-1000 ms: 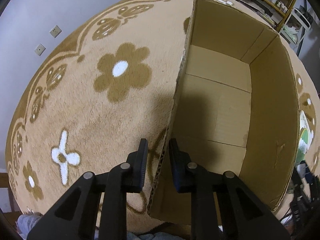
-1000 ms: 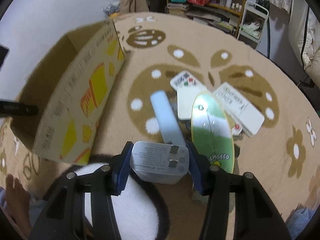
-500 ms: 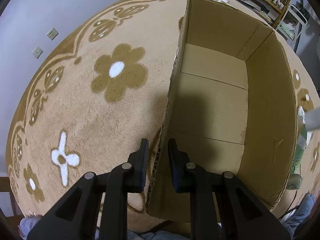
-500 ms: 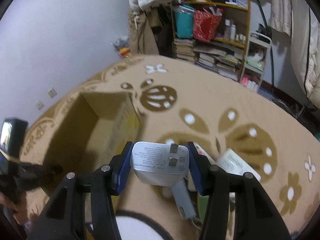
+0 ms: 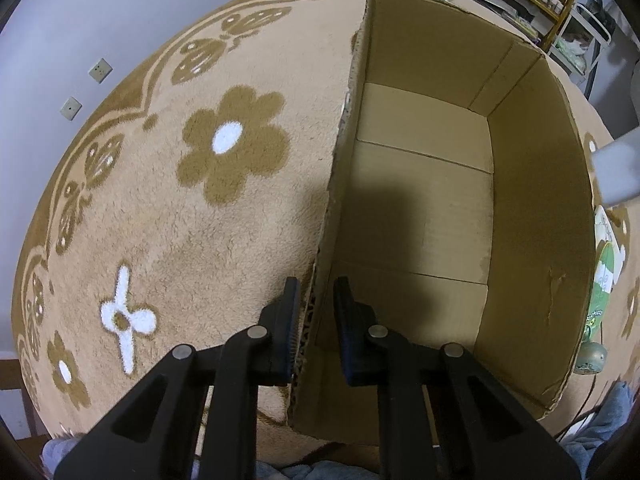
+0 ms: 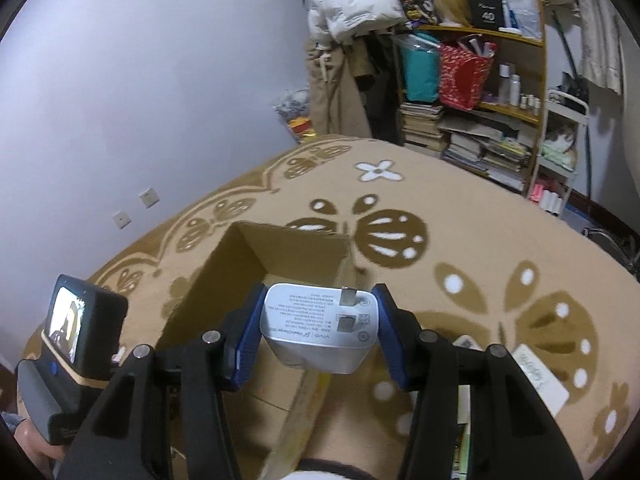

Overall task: Organize rigid objects
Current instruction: 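Carry the white adapter into the box and open the right gripper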

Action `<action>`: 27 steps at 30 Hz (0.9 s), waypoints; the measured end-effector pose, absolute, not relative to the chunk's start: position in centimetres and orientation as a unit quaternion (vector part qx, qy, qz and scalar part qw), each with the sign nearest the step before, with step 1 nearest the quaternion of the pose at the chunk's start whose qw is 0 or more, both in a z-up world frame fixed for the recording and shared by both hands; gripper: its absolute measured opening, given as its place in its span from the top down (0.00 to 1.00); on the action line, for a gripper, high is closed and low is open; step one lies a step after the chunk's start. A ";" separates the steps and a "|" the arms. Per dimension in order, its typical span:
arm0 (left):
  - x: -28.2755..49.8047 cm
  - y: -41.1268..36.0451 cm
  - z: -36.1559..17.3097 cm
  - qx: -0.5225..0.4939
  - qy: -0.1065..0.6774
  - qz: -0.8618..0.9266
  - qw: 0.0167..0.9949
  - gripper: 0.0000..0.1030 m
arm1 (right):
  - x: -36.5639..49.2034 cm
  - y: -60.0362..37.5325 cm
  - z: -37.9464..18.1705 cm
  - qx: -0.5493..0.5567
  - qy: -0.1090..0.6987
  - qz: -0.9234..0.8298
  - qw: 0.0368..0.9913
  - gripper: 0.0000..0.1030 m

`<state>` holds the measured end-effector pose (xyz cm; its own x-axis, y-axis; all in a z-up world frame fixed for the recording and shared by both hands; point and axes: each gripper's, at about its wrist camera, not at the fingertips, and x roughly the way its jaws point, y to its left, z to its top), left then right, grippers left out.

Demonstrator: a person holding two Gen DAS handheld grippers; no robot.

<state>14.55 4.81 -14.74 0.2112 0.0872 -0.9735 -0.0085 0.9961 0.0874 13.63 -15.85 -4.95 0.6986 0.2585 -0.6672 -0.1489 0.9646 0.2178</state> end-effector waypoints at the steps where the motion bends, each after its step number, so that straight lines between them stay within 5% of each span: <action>1: 14.6 4.8 -14.8 0.032 0.627 0.032 0.778 0.86 | 13.6 -15.6 -5.2 0.077 0.372 0.116 0.918 0.45; 27: 14.6 5.2 -15.1 0.030 0.632 0.035 0.774 0.86 | 14.3 -12.9 -9.1 0.111 0.412 0.152 0.892 0.45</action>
<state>14.61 5.19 -15.11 0.1999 0.0921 -0.9755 -0.0160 0.9958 0.0907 14.26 -12.91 -9.06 0.6154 0.3616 -0.7004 -0.1789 0.9295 0.3226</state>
